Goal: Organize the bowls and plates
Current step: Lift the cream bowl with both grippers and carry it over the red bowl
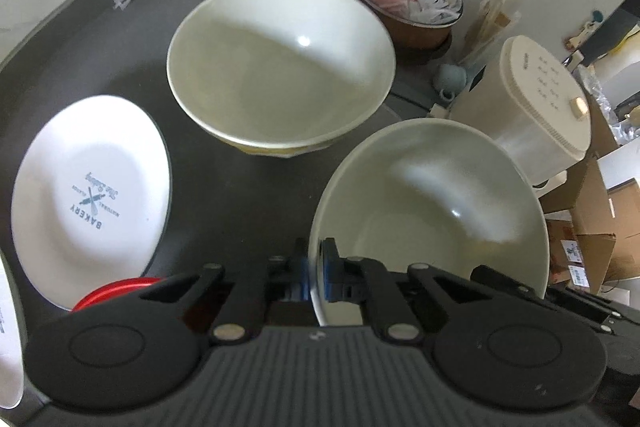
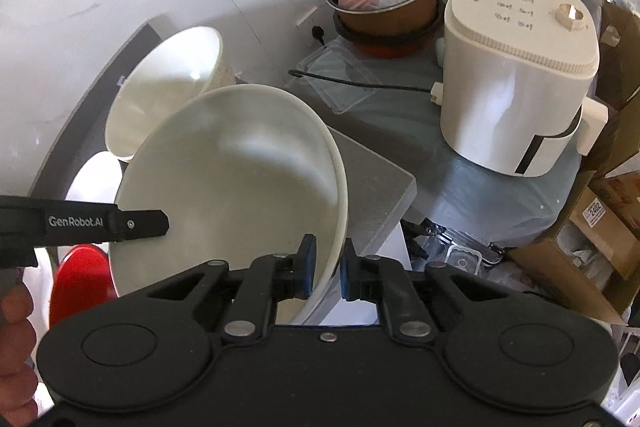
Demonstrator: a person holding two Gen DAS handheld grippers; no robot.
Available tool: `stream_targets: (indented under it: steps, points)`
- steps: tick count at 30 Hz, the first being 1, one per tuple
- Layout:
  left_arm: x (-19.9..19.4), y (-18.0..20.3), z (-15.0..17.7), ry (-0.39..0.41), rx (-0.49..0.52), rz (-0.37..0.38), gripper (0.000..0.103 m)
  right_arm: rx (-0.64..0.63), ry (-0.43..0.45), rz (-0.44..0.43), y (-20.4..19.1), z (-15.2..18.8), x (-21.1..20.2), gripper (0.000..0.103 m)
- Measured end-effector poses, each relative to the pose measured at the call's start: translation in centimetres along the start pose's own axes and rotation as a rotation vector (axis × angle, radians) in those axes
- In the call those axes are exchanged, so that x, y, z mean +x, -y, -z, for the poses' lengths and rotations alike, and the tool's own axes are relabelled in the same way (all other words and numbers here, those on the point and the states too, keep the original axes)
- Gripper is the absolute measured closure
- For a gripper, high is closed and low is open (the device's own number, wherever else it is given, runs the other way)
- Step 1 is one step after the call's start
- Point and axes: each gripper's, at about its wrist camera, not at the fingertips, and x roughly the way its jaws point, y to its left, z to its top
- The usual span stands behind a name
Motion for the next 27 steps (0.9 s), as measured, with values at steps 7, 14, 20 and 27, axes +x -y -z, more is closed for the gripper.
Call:
stream_targets:
  steps: [7, 14, 20, 27]
  points:
    - [-3.0, 0.1, -0.2, 0.058, -0.013, 0.017, 0.098, -0.026, 0.069, -0.014, -0.9, -0.6, -2.6, 0.091]
    - [-6.0, -0.4, 0.0, 0.117, -0.032, 0.02, 0.098, -0.065, 0.121, -0.033, -1.8, -1.2, -4.7, 0.091]
    - [-7.7, -0.7, 0.7, 0.15, -0.049, 0.006, 0.098, -0.092, 0.142, -0.054, -2.7, -1.2, -5.9, 0.091]
    - [-9.5, -1.9, 1.6, 0.176, -0.088, -0.017, 0.098, -0.119, 0.129, -0.1, -4.3, -0.9, -6.5, 0.091]
